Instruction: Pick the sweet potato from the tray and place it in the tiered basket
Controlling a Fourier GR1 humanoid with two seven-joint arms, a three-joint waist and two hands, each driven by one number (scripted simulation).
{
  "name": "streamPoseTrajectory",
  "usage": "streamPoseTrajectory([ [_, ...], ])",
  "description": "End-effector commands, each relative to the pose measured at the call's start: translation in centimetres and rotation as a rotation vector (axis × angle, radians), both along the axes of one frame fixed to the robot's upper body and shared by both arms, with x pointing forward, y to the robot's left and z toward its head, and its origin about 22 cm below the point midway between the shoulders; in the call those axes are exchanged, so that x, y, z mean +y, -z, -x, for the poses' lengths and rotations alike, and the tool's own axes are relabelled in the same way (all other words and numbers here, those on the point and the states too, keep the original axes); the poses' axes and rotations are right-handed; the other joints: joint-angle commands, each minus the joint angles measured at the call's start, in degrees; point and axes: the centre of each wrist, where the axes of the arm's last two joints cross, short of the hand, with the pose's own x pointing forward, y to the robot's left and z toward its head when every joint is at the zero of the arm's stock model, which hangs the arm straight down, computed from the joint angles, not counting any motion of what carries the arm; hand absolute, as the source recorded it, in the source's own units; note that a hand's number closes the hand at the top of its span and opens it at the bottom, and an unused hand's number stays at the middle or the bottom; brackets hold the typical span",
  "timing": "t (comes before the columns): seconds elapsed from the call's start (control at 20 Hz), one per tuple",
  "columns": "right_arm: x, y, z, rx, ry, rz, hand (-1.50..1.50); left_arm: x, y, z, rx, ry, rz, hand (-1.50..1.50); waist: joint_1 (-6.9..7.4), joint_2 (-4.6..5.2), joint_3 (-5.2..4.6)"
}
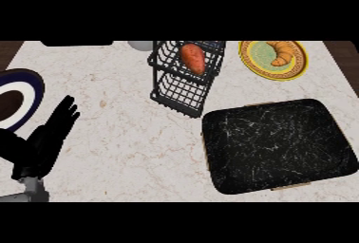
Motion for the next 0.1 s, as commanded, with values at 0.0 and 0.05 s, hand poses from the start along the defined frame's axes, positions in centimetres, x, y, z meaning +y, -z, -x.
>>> streamPoseTrajectory([
  [0.0, -2.6, 1.2, 5.2, 0.049, 0.000, 0.033, -1.50, -0.9, 0.9, -1.2, -0.002, -0.014, -0.015, 0.00, -0.01, 0.35, 0.01],
  [0.05, -4.2, -0.8, 5.6, 0.034, -0.010, 0.049, -1.50, 0.3, 1.4, -0.4, -0.003, -0.004, -0.014, 0.00, 0.51, 0.39, 0.01],
])
